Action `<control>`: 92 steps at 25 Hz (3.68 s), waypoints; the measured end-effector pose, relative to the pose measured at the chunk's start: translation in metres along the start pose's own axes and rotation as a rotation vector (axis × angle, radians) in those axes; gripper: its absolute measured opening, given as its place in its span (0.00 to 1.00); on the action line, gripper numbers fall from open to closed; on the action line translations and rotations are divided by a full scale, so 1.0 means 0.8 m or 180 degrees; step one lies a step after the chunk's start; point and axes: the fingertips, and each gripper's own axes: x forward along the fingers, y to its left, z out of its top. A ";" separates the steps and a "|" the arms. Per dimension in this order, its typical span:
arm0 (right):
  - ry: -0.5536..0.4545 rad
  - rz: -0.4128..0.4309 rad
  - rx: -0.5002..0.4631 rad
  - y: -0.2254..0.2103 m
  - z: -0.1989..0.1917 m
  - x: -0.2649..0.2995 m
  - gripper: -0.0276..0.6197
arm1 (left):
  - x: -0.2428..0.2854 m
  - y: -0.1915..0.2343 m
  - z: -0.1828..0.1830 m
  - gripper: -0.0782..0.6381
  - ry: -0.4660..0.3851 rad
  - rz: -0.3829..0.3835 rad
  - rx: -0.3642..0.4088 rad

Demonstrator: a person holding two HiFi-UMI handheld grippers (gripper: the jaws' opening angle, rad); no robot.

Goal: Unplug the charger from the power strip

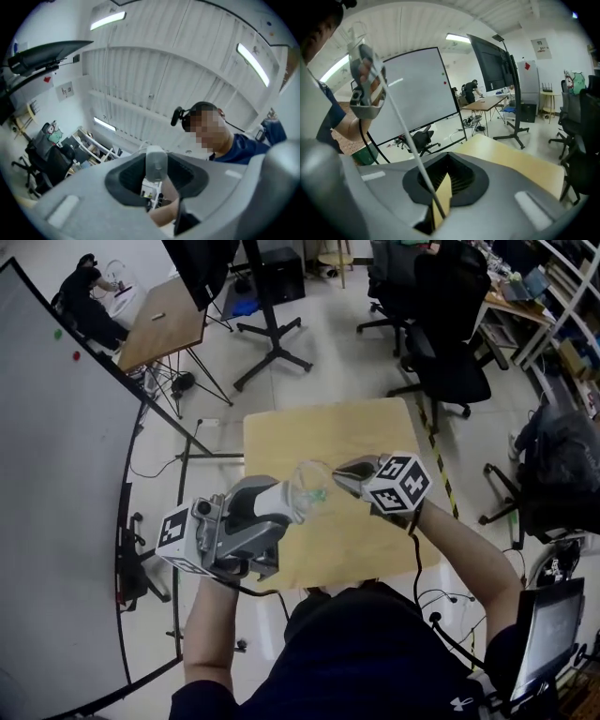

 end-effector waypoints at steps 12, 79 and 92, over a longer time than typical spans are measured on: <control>0.0319 0.0097 -0.2015 0.164 0.000 -0.070 0.05 | -0.120 0.174 0.023 0.30 0.1085 0.2526 0.1464; -0.0807 -0.0877 -0.1968 0.095 0.236 -0.196 0.05 | -0.134 0.117 -0.204 0.30 0.2131 0.1516 -0.0091; -0.0708 -0.0722 -0.0961 -0.036 0.191 -0.126 0.05 | -0.057 0.008 -0.195 0.30 0.1710 0.0362 -0.0589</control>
